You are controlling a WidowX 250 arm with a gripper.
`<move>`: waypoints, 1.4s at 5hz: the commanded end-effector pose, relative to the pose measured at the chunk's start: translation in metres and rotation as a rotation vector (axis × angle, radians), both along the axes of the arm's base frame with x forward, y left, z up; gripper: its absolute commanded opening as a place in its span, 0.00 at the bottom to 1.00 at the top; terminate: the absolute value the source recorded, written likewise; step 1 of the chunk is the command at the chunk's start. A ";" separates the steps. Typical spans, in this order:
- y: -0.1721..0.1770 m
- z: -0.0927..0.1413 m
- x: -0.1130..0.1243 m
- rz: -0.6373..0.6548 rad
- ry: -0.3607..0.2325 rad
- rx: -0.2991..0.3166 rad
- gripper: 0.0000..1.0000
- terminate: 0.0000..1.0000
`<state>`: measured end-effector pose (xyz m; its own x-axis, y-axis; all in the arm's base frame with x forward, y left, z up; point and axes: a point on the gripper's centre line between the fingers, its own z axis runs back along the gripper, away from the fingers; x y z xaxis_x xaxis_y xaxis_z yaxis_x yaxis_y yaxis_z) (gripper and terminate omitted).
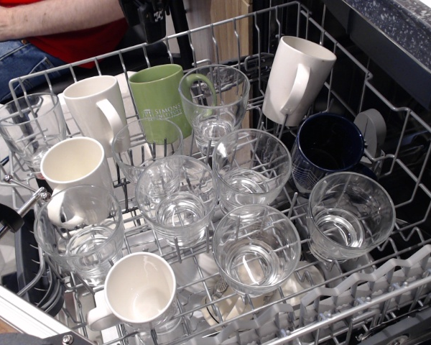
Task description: Pick up green mug
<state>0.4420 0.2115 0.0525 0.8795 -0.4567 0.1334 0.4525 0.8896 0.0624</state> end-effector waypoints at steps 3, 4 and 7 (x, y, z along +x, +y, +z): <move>0.020 -0.023 0.015 -0.054 -0.075 0.097 1.00 0.00; 0.022 -0.034 0.008 -0.060 -0.079 0.106 1.00 0.00; 0.013 -0.055 -0.005 -0.020 -0.096 0.140 0.00 0.00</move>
